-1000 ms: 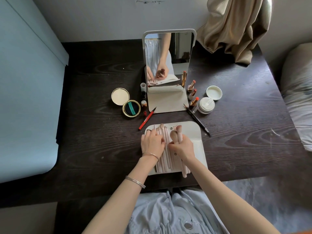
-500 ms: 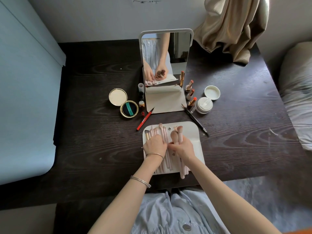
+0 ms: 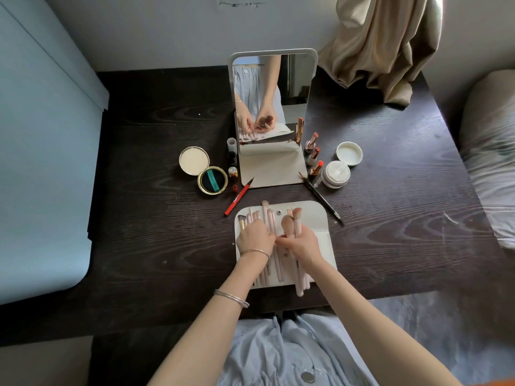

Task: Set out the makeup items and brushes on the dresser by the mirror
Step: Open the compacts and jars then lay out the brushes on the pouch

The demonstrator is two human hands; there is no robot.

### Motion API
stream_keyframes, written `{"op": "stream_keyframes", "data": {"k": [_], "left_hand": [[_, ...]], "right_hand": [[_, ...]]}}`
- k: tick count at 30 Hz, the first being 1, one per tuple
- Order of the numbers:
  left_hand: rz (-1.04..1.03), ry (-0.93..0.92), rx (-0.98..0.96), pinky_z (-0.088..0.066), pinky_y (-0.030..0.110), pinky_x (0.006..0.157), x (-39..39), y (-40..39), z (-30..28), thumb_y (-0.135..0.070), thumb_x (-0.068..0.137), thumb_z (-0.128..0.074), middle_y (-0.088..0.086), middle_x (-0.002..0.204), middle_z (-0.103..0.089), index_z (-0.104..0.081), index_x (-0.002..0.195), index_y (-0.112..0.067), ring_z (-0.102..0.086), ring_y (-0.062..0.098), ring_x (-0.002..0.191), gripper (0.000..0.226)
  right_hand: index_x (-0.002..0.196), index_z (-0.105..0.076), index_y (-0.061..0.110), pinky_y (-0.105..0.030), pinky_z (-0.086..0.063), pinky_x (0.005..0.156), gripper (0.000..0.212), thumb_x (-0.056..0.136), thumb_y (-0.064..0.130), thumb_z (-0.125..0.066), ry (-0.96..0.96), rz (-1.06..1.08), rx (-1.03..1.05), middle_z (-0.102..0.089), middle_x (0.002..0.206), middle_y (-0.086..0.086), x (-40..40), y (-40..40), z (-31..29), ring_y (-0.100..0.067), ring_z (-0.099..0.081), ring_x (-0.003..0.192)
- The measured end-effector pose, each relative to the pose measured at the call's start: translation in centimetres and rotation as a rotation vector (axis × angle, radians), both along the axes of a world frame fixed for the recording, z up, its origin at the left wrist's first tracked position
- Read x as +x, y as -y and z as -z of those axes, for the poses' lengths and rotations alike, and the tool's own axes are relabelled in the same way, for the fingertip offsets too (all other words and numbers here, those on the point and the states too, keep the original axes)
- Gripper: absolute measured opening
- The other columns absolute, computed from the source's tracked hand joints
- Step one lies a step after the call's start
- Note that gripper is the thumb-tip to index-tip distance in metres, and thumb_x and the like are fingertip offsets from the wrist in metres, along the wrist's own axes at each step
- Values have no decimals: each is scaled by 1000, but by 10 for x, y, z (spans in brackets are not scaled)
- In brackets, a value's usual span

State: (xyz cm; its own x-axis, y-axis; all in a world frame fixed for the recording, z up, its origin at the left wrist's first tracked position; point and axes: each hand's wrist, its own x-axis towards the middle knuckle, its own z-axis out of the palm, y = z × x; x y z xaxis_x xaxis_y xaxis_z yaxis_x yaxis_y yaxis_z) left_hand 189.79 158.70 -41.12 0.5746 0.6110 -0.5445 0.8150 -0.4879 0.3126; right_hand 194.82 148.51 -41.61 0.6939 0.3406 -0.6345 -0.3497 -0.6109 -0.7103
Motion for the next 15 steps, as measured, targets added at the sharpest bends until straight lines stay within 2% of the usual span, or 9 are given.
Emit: {"op": "stream_keyframes", "data": {"k": [2, 4, 7, 10, 13, 15], "left_hand": [[49, 11, 64, -48, 38, 81, 1, -1, -1, -24, 90, -52, 10, 119, -56, -48, 122, -9, -54, 29, 113, 35], [104, 14, 123, -48, 37, 83, 0, -1, -1, -22, 92, -50, 10, 125, -52, -45, 125, -9, -52, 28, 116, 35], [135, -19, 130, -48, 35, 81, 0, 1, -1, -18, 96, -43, 10, 119, -58, -45, 125, -8, -57, 27, 111, 31], [152, -24, 143, -47, 35, 85, 2, 0, -2, -15, 96, -42, 10, 121, -57, -49, 121, -6, -53, 26, 117, 27], [185, -27, 141, -42, 36, 96, 9, -1, -9, -16, 95, -45, 11, 126, -52, -51, 121, -4, -46, 27, 122, 30], [135, -21, 90, -45, 36, 90, 13, -3, -14, -27, 95, -46, 12, 118, -58, -55, 115, -5, -53, 29, 115, 32]], "right_hand": [[75, -51, 14, -19, -42, 51, 24, 72, 11, -74, 9, 1, -33, -58, 67, 0, 1, 0, 1, -10, -54, 58], [76, -51, 15, -18, -40, 49, 24, 71, 12, -74, 17, -7, -54, -58, 69, -1, 2, 1, 2, -11, -55, 58], [75, -50, 18, -29, -48, 57, 22, 69, 13, -71, 42, -27, -106, -60, 75, -5, 0, 2, 4, -17, -58, 66], [89, -56, 14, -37, -52, 69, 25, 70, 18, -70, 96, -45, -185, -64, 81, -6, -4, 4, 6, -22, -62, 75], [93, -53, 12, -32, -46, 64, 31, 72, 26, -71, 145, -84, -247, -62, 84, -5, -6, 3, 4, -24, -61, 79], [89, -51, 14, -29, -40, 61, 29, 74, 30, -71, 155, -98, -266, -59, 79, -2, -7, 1, 2, -23, -59, 77]]}}
